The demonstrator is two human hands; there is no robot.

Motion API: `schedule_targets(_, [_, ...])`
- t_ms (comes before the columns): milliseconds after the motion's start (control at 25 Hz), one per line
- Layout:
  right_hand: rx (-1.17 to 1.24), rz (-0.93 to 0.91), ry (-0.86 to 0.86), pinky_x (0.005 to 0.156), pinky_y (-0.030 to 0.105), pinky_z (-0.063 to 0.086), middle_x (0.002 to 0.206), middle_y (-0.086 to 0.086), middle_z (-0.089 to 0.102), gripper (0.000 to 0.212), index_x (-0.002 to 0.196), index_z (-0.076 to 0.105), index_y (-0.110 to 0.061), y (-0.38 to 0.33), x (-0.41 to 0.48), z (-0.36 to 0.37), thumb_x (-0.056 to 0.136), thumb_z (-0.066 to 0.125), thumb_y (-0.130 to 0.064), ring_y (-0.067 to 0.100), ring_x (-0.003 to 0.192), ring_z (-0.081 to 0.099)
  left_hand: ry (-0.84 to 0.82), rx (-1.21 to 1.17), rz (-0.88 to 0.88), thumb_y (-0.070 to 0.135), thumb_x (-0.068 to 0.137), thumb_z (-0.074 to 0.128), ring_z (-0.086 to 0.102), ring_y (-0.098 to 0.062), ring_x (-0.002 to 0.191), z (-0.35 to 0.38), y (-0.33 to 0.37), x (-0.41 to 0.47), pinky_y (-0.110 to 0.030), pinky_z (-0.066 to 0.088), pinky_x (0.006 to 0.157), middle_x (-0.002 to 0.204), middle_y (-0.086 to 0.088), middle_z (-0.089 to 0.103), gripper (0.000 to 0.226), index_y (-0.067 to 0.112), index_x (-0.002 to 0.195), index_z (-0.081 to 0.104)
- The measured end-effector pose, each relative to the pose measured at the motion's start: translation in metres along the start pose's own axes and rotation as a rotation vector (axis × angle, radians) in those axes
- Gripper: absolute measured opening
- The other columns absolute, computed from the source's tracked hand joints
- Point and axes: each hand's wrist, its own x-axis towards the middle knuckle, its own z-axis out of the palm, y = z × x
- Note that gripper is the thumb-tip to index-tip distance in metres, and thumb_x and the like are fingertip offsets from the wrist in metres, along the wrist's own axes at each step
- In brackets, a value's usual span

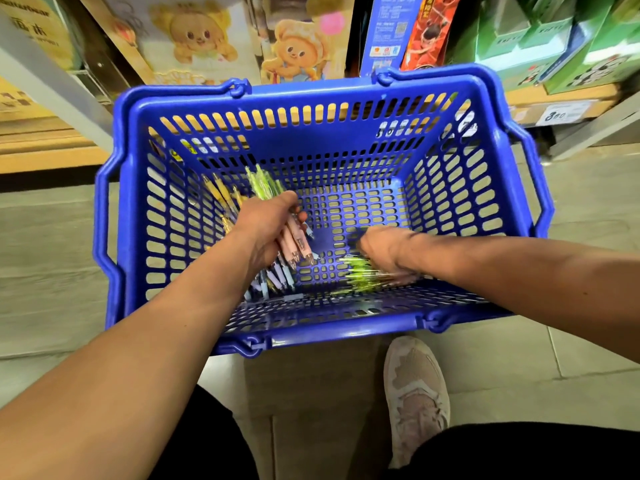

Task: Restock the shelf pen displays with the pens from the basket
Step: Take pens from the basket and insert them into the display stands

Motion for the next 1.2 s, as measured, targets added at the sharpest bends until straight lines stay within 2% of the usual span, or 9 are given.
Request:
schedule_targets(120, [0.083,0.046,-0.005,0.074,0.033,0.056,0.084,-0.003,0.062,0.01,0.102,0.062,-0.016,-0.001,-0.001,-0.007,0.092,0.063,-0.017,0.018,0.077,0.062,-0.06,-0.009,-0.015,0.009,0.098,0.064,0.063,-0.016,0.054,0.006,0.002,-0.006,-0.03,0.058,0.056,0.065,-0.007,0.066,0.009,0.003,0.091,0.061])
schedule_targets(200, [0.309,0.037,0.022,0.075,0.031,0.053,0.083,-0.008,0.061,0.02,0.105,0.057,-0.024,-0.004,0.002,-0.021,0.09,0.071,-0.023,0.018,0.08,0.061,-0.077,-0.027,-0.007,0.01,0.097,0.065,0.063,-0.016,0.054,0.011,0.007,-0.008,-0.028,0.057,0.054,0.065,-0.007,0.066,0.009,0.003,0.093,0.062])
schedule_targets(280, [0.63,0.036,0.029,0.073,0.031,0.053,0.084,-0.004,0.065,0.027,0.111,0.057,-0.025,-0.002,-0.001,-0.033,0.09,0.075,-0.024,0.016,0.076,0.062,-0.089,-0.072,0.019,0.012,0.098,0.065,0.065,-0.014,0.057,0.017,0.013,-0.008,-0.027,0.058,0.054,0.069,-0.006,0.067,0.009,0.004,0.098,0.064])
schedule_targets(400, [1.007,0.009,0.05,0.073,0.028,0.055,0.08,-0.002,0.064,0.018,0.109,0.067,-0.023,0.001,-0.008,-0.046,0.093,0.071,-0.03,0.011,0.071,0.058,-0.112,-0.16,0.046,0.013,0.099,0.064,0.07,-0.014,0.069,0.024,0.022,-0.006,-0.029,0.062,0.064,0.083,-0.005,0.071,0.011,0.004,0.105,0.067])
schedule_targets(680, [1.45,0.068,0.1,0.069,0.019,0.054,0.078,-0.006,0.07,0.028,0.11,0.073,-0.015,0.001,-0.036,-0.072,0.089,0.075,-0.033,0.005,0.068,0.064,-0.13,-0.176,0.048,0.012,0.098,0.066,0.075,-0.016,0.081,0.024,0.033,-0.02,-0.035,0.063,0.073,0.096,-0.006,0.077,0.01,0.005,0.103,0.072])
schedule_targets(800, [1.66,0.141,0.103,0.075,0.019,0.055,0.093,-0.001,0.072,0.031,0.114,0.071,-0.013,-0.007,-0.072,-0.087,0.087,0.077,-0.027,0.01,0.083,0.065,-0.085,-0.147,0.015,0.01,0.096,0.068,0.074,-0.016,0.072,0.015,0.036,-0.059,-0.032,0.062,0.066,0.087,-0.007,0.077,0.01,0.002,0.101,0.071])
schedule_targets(880, [1.732,0.155,0.07,0.072,0.017,0.056,0.099,0.0,0.074,0.033,0.12,0.069,-0.011,-0.014,-0.102,-0.099,0.09,0.074,-0.024,0.011,0.088,0.067,-0.068,-0.164,-0.05,0.008,0.096,0.067,0.073,-0.016,0.068,0.015,0.036,-0.093,-0.031,0.06,0.062,0.083,-0.009,0.074,0.012,0.001,0.104,0.07])
schedule_targets(1080, [1.774,0.17,0.064,0.067,0.015,0.055,0.081,-0.01,0.077,0.007,0.101,0.07,-0.021,-0.051,-0.203,-0.146,0.094,0.07,-0.023,0.006,0.077,0.074,-0.075,-0.152,-0.08,0.007,0.091,0.072,0.072,-0.02,0.069,0.025,0.06,-0.209,-0.033,0.06,0.065,0.083,-0.013,0.071,0.022,0.002,0.112,0.066])
schedule_targets(1200, [1.794,0.196,0.11,0.066,0.018,0.056,0.079,-0.006,0.077,0.009,0.097,0.071,-0.02,-0.074,-0.271,-0.178,0.09,0.075,-0.025,0.006,0.071,0.073,-0.106,-0.097,-0.083,0.008,0.091,0.071,0.072,-0.021,0.068,0.025,0.091,-0.284,-0.034,0.06,0.064,0.083,-0.012,0.07,0.023,0.004,0.113,0.066])
